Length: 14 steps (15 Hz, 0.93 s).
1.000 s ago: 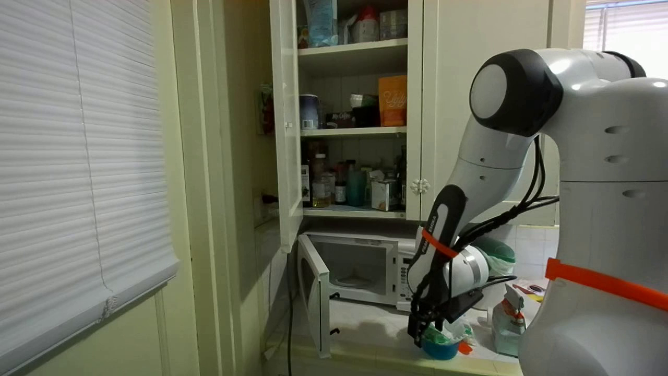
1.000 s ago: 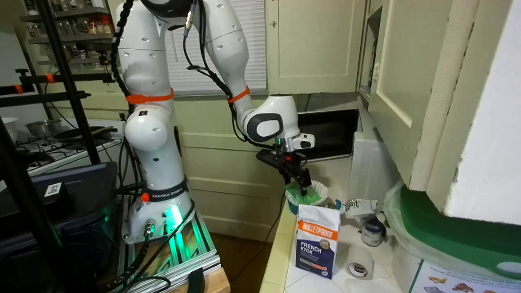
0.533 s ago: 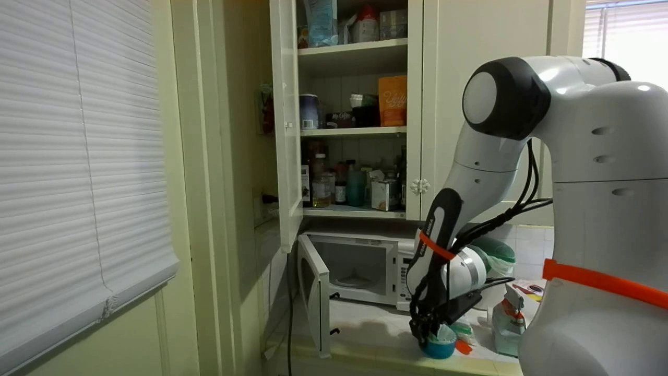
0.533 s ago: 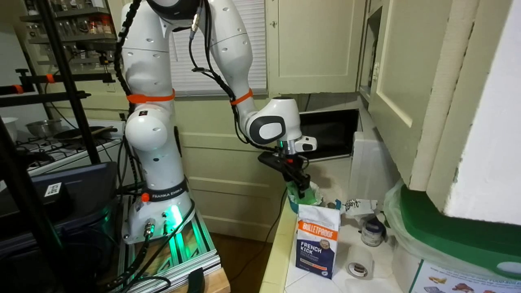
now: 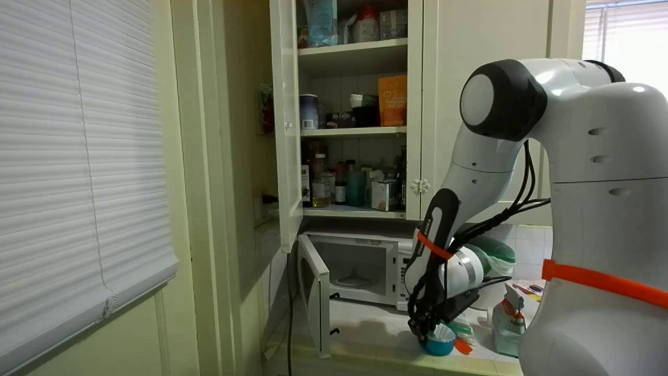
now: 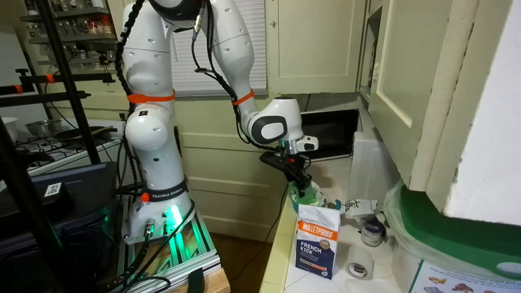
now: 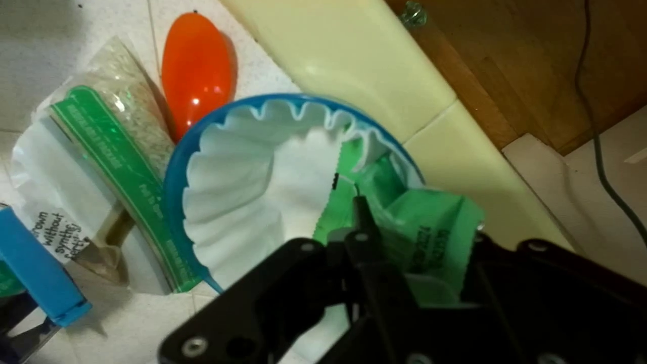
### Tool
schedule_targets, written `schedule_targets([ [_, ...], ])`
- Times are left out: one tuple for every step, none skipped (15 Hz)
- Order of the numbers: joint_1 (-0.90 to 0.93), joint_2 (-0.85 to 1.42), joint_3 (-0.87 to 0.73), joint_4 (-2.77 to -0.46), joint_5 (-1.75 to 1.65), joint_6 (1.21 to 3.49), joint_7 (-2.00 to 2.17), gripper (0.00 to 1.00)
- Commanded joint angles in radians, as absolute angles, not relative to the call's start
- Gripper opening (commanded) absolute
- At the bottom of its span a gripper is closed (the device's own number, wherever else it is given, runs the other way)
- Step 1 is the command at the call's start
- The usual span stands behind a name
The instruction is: Open the microwave, then put the blue bowl inside
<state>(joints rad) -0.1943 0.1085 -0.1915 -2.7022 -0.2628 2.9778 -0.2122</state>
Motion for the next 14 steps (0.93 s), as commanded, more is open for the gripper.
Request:
schedule_targets([
  [-0.167,0.089,-0.216,-2.688,-0.329,2.967,-0.201,0.07],
  [-0.166,0.08,-0.208,-2.683,-0.33,2.958,-0.22,0.07],
  [-0.161,0.073,-0.204,-2.672,-0.346,2.945,-0.234,0.07],
  [-0.153,0.07,-0.205,-2.658,-0.366,2.934,-0.231,0.07],
  [-0.146,0.064,-0.202,-2.646,-0.385,2.92,-0.235,0.07],
  [-0.138,0.059,-0.201,-2.632,-0.408,2.907,-0.232,0.07],
  [-0.131,0.055,-0.195,-2.617,-0.429,2.893,-0.235,0.07],
  [-0.125,0.052,-0.19,-2.602,-0.449,2.879,-0.237,0.07],
  [-0.119,0.05,-0.184,-2.582,-0.468,2.866,-0.237,0.07],
  [-0.113,0.05,-0.172,-2.564,-0.474,2.86,-0.248,0.07],
  [-0.108,0.052,-0.16,-2.544,-0.474,2.85,-0.267,0.07],
  [-0.101,0.052,-0.148,-2.526,-0.471,2.842,-0.284,0.07],
  [-0.096,0.063,-0.136,-2.502,-0.467,2.839,-0.302,0.07],
  [-0.091,0.07,-0.122,-2.484,-0.455,2.836,-0.326,0.07],
])
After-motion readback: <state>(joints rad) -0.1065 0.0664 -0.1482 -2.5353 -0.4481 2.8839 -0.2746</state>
